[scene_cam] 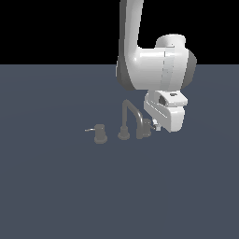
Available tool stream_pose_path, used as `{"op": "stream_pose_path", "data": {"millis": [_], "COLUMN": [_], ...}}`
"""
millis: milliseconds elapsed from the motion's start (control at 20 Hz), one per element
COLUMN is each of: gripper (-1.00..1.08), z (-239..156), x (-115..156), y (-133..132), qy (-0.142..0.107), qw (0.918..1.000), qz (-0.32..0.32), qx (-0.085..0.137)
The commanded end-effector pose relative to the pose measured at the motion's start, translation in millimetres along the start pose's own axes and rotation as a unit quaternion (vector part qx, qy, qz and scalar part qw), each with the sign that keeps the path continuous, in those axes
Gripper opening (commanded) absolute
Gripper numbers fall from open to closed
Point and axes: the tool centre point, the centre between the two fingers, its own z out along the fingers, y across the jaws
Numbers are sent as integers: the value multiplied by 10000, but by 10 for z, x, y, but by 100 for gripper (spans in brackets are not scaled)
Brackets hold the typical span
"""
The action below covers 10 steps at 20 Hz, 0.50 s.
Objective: Turn on the faucet by rotating a designated handle.
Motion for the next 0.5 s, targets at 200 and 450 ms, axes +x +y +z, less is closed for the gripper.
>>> {"op": "stream_pose_path", "data": {"millis": [200, 450], "gripper": [-100, -100], "z": [17, 32], "x": [-271, -549], "y": [-37, -74], "qy": [-34, -68], "qw": [10000, 9999], "qz": [-44, -89], "qx": [-34, -68]}}
